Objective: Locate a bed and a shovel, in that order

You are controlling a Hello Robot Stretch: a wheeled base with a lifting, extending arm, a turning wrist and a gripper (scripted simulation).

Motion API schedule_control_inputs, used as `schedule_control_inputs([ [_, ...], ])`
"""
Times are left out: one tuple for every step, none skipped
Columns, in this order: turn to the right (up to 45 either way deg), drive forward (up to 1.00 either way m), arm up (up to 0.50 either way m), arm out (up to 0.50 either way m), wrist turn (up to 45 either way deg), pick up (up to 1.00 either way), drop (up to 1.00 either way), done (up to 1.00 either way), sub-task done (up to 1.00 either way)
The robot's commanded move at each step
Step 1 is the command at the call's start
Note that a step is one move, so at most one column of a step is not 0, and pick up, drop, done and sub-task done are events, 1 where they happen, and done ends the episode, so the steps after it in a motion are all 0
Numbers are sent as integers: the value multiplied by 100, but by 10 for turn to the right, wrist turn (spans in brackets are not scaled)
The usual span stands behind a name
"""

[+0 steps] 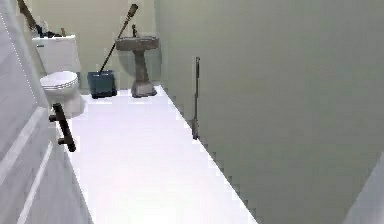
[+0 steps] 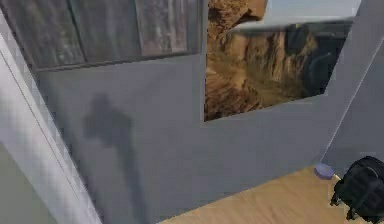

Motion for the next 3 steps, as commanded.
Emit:
schedule_control_inputs([
  [0, 100, 0, 0, 0, 0, 0, 0, 0],
  [-60, 0, 0, 0, 0, 0, 0, 0, 0],
  [0, 10, 0, 0, 0, 0, 0, 0, 0],
])
